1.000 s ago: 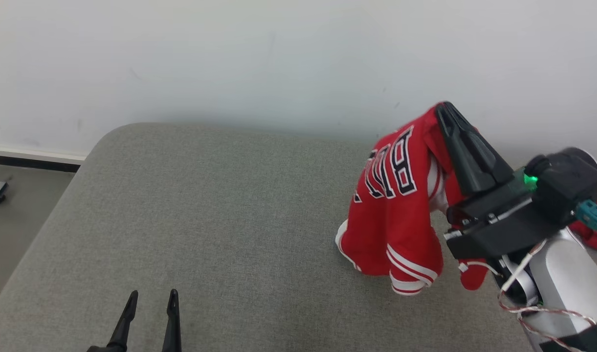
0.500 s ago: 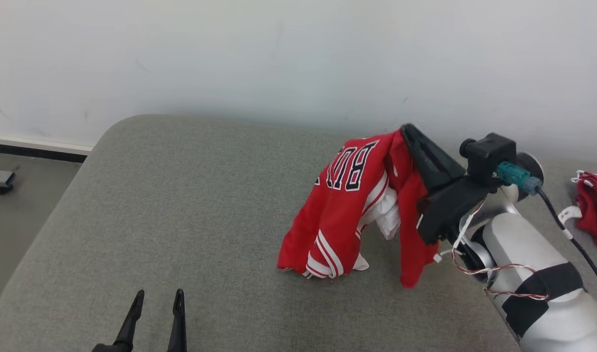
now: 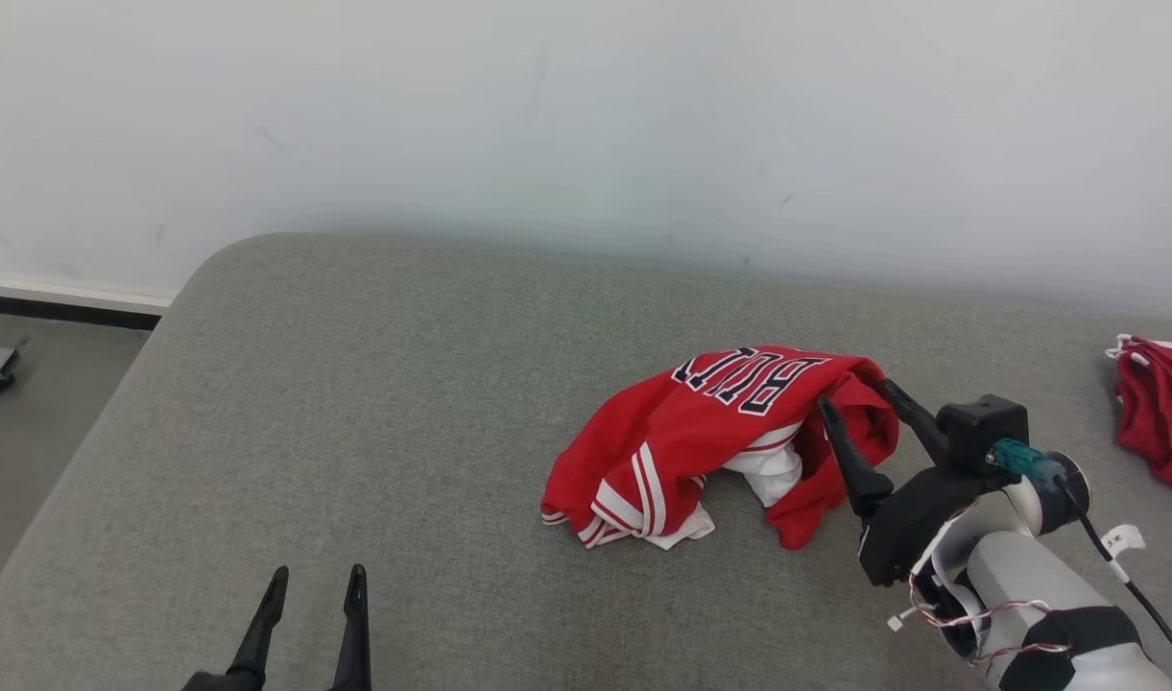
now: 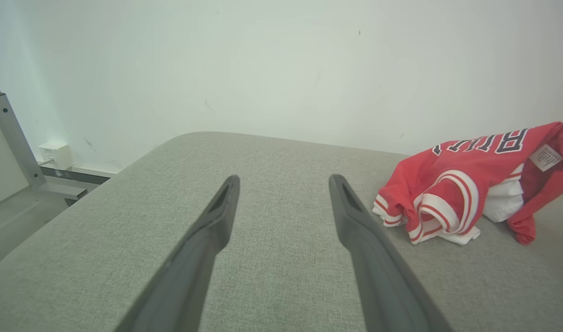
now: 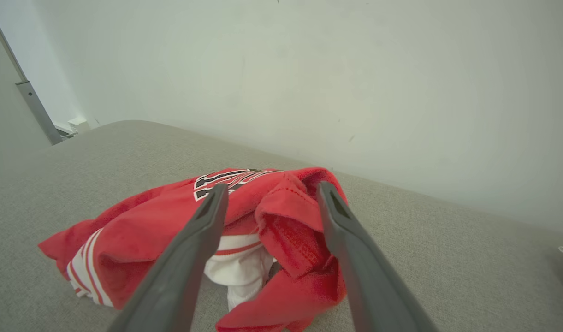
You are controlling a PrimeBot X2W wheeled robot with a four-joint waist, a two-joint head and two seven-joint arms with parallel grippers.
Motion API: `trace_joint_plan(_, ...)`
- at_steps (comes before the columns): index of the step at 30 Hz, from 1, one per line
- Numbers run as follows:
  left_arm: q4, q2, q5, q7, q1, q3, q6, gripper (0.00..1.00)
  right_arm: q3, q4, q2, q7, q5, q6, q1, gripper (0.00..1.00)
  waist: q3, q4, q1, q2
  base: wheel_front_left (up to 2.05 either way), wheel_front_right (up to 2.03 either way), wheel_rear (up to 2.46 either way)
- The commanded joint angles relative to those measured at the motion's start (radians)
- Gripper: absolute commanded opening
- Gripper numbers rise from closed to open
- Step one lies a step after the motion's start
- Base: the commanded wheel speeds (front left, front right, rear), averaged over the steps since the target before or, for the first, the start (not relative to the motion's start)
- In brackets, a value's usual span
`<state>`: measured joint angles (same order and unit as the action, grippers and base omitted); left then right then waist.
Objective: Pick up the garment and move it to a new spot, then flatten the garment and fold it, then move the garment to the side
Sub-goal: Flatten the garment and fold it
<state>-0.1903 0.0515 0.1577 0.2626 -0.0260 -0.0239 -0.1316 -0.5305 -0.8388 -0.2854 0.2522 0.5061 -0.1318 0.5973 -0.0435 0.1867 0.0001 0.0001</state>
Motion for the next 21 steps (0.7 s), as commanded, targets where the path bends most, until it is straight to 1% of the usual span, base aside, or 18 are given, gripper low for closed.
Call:
trace_joint_plan(1,0.004,-0.002,-0.009,0.003,-0.015,0.004,0.002,1.00,0.012,0.019,-0.009,0.009,0.005,0.002,-0.028,1.00,-0.008,-0.015,-0.0001,-0.0001,0.00,0.00,0.00)
trace_joint_plan(2,0.005,-0.002,-0.011,0.003,-0.017,0.003,0.002,1.00,0.029,0.041,-0.013,0.012,0.004,0.002,-0.042,1.00,-0.010,-0.021,-0.0001,-0.0001,0.00,0.00,0.00)
trace_joint_plan(5,0.011,-0.002,-0.014,0.003,-0.020,0.006,0.002,1.00,0.111,0.167,-0.024,0.013,-0.025,0.002,-0.113,1.00,-0.015,-0.041,-0.0001,-0.0001,0.00,0.00,0.00)
trace_joint_plan(7,0.013,-0.002,-0.017,0.003,-0.022,0.006,0.002,1.00,0.166,0.253,-0.025,0.013,-0.051,0.002,-0.181,1.00,-0.018,-0.051,-0.0001,-0.0001,0.00,0.00,0.00)
trace_joint_plan(8,0.013,-0.002,-0.017,0.003,-0.022,0.006,0.002,1.00,0.166,0.253,-0.025,0.013,-0.051,0.002,-0.181,1.00,-0.018,-0.051,-0.0001,-0.0001,0.00,0.00,0.00)
trace_joint_plan(10,0.016,-0.002,-0.018,0.003,-0.024,0.010,0.003,1.00,0.222,0.342,-0.018,0.013,-0.075,0.002,-0.244,1.00,-0.020,-0.062,-0.0001,-0.0001,0.00,0.00,0.00)
trace_joint_plan(16,0.025,-0.002,-0.022,0.003,-0.034,0.023,0.003,1.00,0.375,0.565,0.030,0.013,-0.141,0.002,-0.435,1.00,-0.021,-0.091,-0.0001,-0.0001,0.00,0.00,0.00)
trace_joint_plan(21,0.030,-0.001,-0.025,0.003,-0.033,0.034,0.003,1.00,0.459,0.686,0.073,0.013,-0.185,0.002,-0.556,1.00,-0.022,-0.104,-0.0001,-0.0001,0.00,0.00,0.00)
